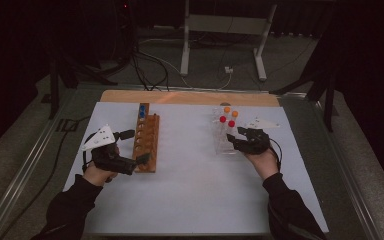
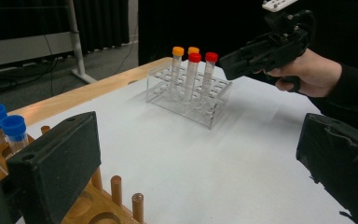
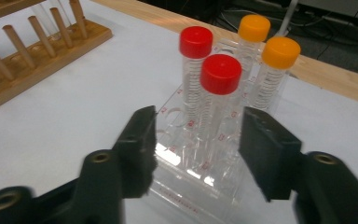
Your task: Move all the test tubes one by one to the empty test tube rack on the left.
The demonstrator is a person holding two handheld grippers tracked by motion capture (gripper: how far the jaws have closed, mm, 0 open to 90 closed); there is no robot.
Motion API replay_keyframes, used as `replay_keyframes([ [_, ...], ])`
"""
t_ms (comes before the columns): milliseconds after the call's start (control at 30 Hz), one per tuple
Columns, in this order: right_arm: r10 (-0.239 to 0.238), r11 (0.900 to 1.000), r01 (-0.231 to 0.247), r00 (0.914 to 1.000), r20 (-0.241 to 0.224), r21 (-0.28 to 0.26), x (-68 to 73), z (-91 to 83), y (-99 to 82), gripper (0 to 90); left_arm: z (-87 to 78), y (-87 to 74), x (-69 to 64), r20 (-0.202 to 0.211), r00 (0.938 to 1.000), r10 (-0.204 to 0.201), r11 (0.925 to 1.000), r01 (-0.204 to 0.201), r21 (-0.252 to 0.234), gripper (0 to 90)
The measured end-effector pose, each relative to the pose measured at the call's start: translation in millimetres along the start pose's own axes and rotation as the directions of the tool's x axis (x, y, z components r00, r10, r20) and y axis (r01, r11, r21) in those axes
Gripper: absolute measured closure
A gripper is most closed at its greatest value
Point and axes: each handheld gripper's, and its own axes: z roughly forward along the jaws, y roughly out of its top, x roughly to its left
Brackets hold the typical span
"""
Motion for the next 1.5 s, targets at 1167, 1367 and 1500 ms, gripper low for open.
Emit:
replay_keyframes([
  [1167,0.019,0.9993,-0.02,0.9997,0.017,0.031,-6.5,15.7,15.2,75.1,2.1,-3.0,1.6,0.012,0.9999,-0.01,0.9998,0.009,0.018,0.7],
  [1367,-0.007,1.0,0.007,0.9996,0.026,-0.002,-4.0,1.3,26.5,75.1,1.7,-2.1,1.2,0.018,0.9998,-0.011,0.9998,0.011,0.015,0.6],
  [1500,-0.032,0.9992,0.033,0.999,0.033,-0.021,-1.9,-9.4,33.9,75.1,1.5,-0.7,-0.1,0.021,0.9998,-0.003,0.9999,0.003,0.017,0.6],
])
